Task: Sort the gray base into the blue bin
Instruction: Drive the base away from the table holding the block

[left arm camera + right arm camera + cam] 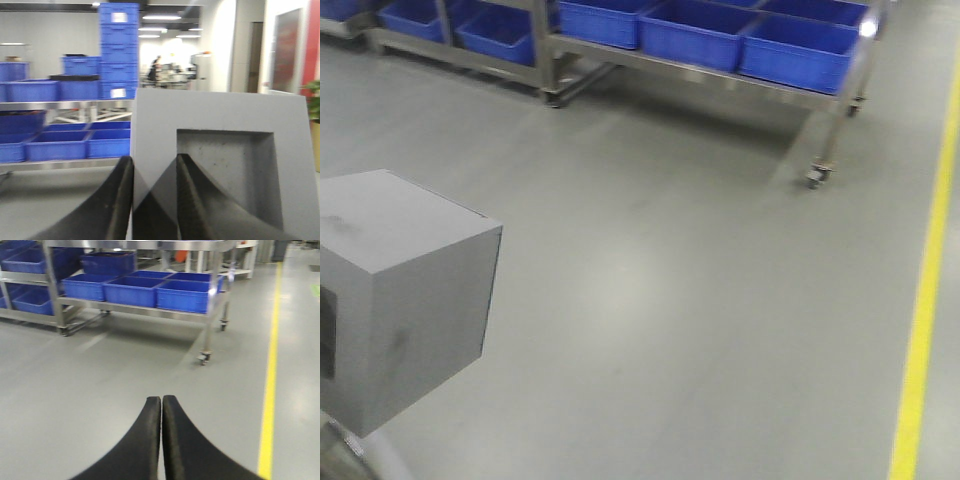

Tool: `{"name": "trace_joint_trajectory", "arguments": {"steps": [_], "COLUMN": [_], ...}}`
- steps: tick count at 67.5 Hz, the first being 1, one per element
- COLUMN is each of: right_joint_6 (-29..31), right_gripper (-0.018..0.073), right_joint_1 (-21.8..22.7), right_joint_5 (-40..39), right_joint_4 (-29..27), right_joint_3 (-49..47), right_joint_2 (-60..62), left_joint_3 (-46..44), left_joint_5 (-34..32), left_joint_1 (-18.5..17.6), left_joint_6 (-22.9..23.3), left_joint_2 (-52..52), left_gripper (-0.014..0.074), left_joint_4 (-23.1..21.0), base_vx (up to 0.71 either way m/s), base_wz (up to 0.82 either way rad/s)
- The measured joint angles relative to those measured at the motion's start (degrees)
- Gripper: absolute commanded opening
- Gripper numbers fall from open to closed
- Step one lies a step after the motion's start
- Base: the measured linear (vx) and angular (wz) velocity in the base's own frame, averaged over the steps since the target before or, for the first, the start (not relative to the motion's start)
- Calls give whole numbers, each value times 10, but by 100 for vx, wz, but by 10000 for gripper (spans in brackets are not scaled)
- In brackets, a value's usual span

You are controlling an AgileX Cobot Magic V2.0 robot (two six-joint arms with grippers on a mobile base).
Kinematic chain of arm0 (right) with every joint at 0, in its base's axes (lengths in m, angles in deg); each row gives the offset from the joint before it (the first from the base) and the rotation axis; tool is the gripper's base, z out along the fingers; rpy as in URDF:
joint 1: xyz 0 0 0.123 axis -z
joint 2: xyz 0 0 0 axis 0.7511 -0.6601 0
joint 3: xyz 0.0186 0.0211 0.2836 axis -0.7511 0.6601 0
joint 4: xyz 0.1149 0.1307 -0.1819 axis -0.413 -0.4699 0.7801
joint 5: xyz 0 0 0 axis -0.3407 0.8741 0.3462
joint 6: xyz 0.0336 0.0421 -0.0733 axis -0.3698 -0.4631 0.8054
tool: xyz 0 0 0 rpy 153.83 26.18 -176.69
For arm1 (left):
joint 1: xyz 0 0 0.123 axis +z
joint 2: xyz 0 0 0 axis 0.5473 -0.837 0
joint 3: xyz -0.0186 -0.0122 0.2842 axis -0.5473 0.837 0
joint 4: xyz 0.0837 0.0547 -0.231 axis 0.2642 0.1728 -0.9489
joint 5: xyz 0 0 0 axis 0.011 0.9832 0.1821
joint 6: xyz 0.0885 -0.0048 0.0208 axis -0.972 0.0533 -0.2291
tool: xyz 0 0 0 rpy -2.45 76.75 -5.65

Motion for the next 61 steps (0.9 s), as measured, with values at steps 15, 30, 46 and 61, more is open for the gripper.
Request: {"name": "trace_joint_trajectory", "arguments": {"steps": [15,30,46,61], "right_joint_6": [0,0,0,0], "right_gripper": [-5,-5,-5,-5], "right_joint_1": [0,0,0,0], "right_joint_5": [0,0,0,0], "right_joint_4": [0,0,0,0], "right_joint_3": [0,0,0,0], "right_joint_2": [0,0,0,0], "left_joint_3": [0,0,0,0], "left_joint_5": [0,0,0,0], "left_joint_1": [0,0,0,0], "left_joint_6": [0,0,0,0], "left_joint_2": [0,0,0,0], "left_gripper": [4,4,4,4], "left_joint_4": [0,0,0,0], "base_vx": [3,4,8,13], "base_wz": [-61,-51,-32,-23]}}
